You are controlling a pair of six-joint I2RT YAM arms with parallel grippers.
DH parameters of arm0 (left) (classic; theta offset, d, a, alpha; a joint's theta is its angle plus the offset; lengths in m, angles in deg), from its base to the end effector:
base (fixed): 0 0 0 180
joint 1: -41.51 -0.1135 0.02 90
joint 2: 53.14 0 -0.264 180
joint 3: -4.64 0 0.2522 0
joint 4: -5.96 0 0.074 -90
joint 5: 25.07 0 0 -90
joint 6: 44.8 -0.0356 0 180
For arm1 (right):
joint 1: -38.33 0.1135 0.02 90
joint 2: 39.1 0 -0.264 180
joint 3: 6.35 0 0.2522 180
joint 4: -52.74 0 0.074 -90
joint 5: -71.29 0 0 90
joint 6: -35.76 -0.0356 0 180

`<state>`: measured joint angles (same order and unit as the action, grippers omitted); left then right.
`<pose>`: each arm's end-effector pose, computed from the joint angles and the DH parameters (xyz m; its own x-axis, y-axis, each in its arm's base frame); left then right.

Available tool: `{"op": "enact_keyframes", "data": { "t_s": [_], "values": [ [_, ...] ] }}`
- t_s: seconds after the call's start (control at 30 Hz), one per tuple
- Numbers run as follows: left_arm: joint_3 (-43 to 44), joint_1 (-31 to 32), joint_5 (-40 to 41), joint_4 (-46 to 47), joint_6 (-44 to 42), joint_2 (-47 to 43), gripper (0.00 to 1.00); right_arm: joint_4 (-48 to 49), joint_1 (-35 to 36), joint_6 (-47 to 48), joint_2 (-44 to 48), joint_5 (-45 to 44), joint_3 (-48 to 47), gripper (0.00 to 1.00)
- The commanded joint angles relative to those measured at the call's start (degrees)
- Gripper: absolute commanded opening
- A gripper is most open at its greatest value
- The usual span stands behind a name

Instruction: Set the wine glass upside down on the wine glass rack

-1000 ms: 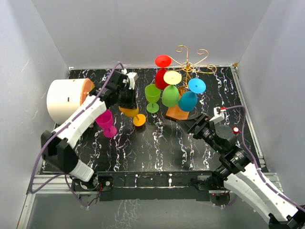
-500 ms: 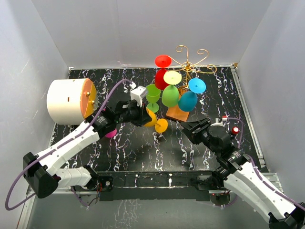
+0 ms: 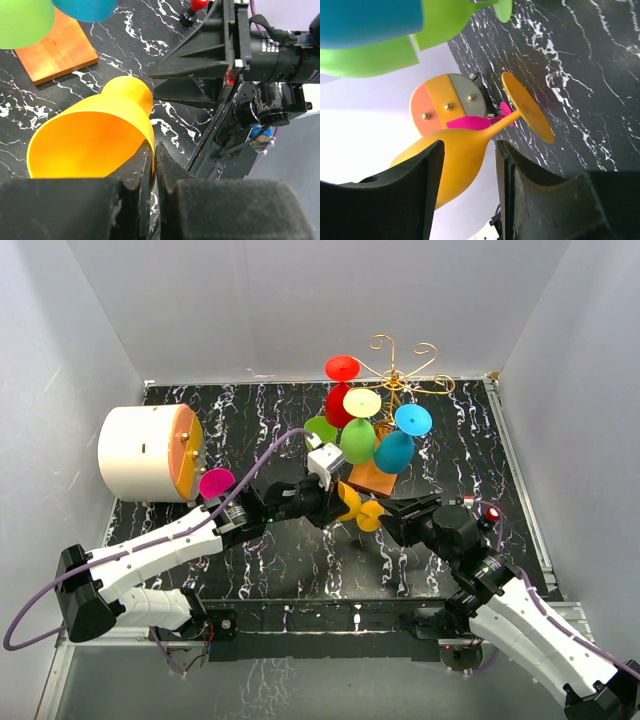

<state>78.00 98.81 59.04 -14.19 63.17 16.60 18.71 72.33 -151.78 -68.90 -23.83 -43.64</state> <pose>0.1510 -0.2419 0.3460 -0.4209 0.0875 -0.9029 0.7994 0.5063 -0.3235 0.1169 0.0750 0.2287 -0.4379 0.8956 0.0779 0.4316 0.1335 0.8921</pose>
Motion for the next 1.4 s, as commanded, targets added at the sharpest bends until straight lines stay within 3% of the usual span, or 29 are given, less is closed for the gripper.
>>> {"op": "enact_keyframes", "data": {
  "t_s": [0.0,0.87,1.37],
  "values": [
    [2.3,3.0,3.2,2.9,-2.4,0.1,0.0,3.1,-0.2,-6.2,2.7,-1.4,4.1,0.43],
    [0.4,14.2,14.3,11.3,-11.6,3.4,0.0,3.6,-0.2,-11.7,-1.0,-1.1,2.2,0.43],
    [-0.9,15.2,12.3,12.9,-11.9,2.8,0.0,10.3,-0.2,-13.9,-4.2,-0.2,2.1,0.15]
  ]
}}
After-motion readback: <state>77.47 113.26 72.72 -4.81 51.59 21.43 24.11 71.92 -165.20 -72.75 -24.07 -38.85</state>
